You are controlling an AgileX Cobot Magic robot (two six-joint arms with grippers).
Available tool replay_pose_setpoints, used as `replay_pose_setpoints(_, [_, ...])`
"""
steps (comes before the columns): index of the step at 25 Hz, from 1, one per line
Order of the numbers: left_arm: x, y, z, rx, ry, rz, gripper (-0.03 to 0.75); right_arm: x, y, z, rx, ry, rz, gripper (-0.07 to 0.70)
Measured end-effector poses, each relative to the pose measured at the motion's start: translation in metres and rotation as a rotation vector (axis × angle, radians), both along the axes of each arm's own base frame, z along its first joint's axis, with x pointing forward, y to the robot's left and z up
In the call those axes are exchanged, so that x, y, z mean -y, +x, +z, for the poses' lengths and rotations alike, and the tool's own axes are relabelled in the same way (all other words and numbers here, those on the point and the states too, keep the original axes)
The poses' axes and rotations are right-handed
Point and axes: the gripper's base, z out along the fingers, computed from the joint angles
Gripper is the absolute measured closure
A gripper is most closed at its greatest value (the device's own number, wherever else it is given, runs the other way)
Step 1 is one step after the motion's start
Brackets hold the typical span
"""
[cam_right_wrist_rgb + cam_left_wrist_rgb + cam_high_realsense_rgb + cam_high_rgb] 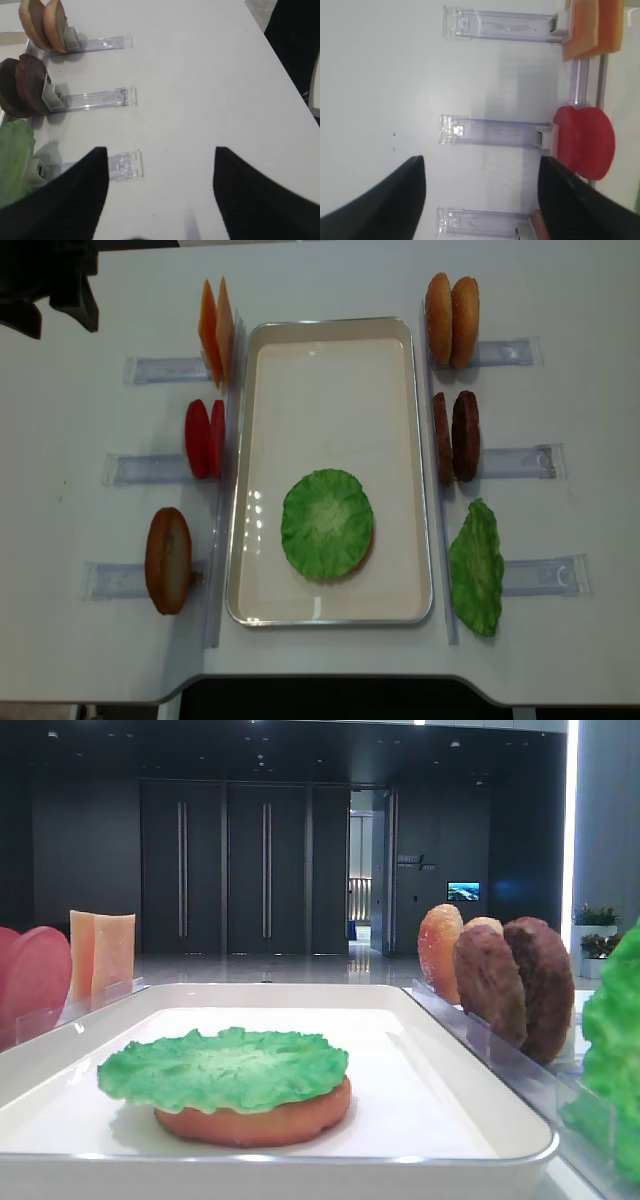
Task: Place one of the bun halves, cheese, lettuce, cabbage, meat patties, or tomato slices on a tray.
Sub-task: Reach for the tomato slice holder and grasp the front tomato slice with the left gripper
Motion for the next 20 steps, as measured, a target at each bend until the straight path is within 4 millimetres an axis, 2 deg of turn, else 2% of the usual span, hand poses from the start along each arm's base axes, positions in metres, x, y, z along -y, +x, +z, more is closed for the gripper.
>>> replay_pose_setpoints(5, [-0.002,0.024,-0.015,-0.037,0.030,0.012,0.181,0.000,0.000,0.000,0.000,0.000,0.000,0.197])
replay_pose_setpoints(13, [0.002,0.030,-0.020,-0.049,0.011,0.040,0.181,0.000,0.000,0.000,0.000,0.000,0.000,0.197])
replay_pose_setpoints(15, [0.012,0.029,-0.020,-0.048,0.007,0.025,0.181,0.000,0.000,0.000,0.000,0.000,0.000,0.197])
replay_pose_setpoints(20, [0.058,0.024,-0.020,-0.036,0.010,-0.028,0.181,0.000,0.000,0.000,0.000,0.000,0.000,0.197])
